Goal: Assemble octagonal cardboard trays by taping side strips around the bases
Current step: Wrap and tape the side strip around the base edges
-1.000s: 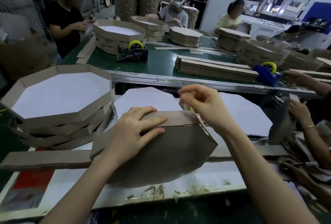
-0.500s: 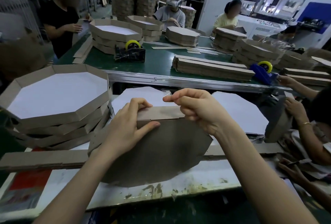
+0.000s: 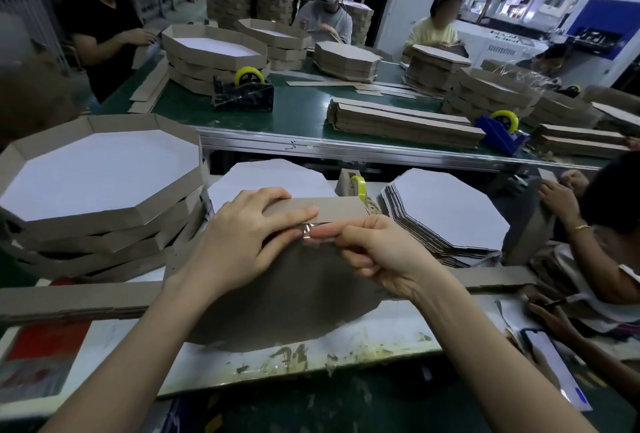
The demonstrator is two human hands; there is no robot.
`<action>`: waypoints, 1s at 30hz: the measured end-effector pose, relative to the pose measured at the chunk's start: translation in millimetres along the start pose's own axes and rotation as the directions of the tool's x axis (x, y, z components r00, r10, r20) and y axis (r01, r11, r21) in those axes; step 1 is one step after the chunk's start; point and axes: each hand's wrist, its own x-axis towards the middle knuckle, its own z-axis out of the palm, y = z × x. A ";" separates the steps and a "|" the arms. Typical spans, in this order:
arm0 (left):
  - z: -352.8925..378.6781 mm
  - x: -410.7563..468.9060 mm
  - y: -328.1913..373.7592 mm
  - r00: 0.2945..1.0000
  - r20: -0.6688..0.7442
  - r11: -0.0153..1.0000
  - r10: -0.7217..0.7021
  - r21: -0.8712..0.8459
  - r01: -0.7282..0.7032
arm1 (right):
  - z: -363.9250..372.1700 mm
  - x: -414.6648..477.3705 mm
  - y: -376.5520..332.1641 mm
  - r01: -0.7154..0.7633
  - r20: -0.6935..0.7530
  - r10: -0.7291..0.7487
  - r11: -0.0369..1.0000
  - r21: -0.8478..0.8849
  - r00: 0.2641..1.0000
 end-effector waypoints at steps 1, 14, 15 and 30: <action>0.0 -0.6 0.4 1.000 -0.002 1.000 -0.005 0.003 0.005 | 0.0 -0.9 0.6 -0.001 0.005 0.001 1.000 0.001 1.000; 1.9 -4.8 3.7 0.998 -0.059 0.996 -0.031 -0.084 0.026 | -7.1 9.8 15.3 -0.009 0.049 0.015 0.993 -0.116 0.999; 1.8 -5.3 3.9 0.997 -0.067 0.995 -0.027 -0.098 0.021 | -8.4 10.3 13.0 -0.013 0.053 0.021 0.991 -0.136 0.998; -1.9 -0.8 -2.3 0.989 -0.114 0.977 -0.099 -0.198 0.076 | -4.3 9.3 5.5 -0.080 0.011 0.090 0.929 -0.361 0.996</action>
